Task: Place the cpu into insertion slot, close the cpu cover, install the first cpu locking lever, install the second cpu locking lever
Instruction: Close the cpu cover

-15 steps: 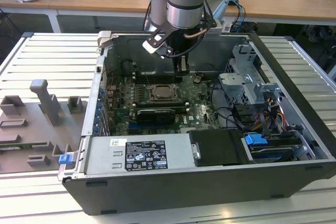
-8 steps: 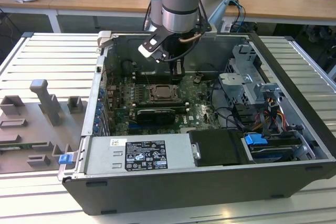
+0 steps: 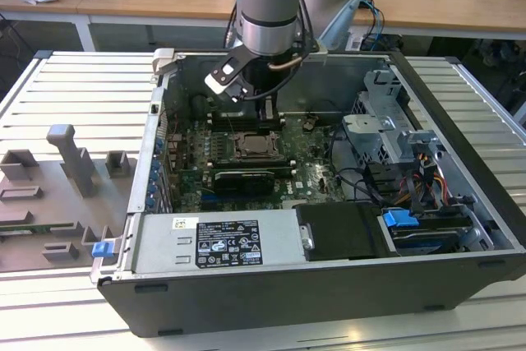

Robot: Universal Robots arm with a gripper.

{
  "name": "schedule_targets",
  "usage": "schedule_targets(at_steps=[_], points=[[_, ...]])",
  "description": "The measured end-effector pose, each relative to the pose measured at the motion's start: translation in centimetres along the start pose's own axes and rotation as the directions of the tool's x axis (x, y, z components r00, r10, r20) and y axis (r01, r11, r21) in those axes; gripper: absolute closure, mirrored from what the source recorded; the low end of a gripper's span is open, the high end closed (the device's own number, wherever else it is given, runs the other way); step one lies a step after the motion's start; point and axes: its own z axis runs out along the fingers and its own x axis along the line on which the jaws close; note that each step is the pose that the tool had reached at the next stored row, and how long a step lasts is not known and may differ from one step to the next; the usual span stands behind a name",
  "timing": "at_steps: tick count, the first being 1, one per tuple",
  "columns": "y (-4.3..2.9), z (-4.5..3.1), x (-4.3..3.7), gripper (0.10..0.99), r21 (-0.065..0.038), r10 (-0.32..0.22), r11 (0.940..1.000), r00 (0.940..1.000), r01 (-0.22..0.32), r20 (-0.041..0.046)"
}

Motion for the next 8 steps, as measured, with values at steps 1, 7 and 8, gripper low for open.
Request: schedule_targets(at_steps=[1,7,8], points=[[-0.08,0.02,0.0,0.98,0.0,-0.001,1.0,1.0,0.001,-0.0001],[-1.22,0.05,0.02,0.98,0.0,-0.002,1.0,1.0,0.002,-0.0003],[-1.31,0.05,0.02,0.98,0.0,-0.002,1.0,1.0,0.002,-0.0002]])
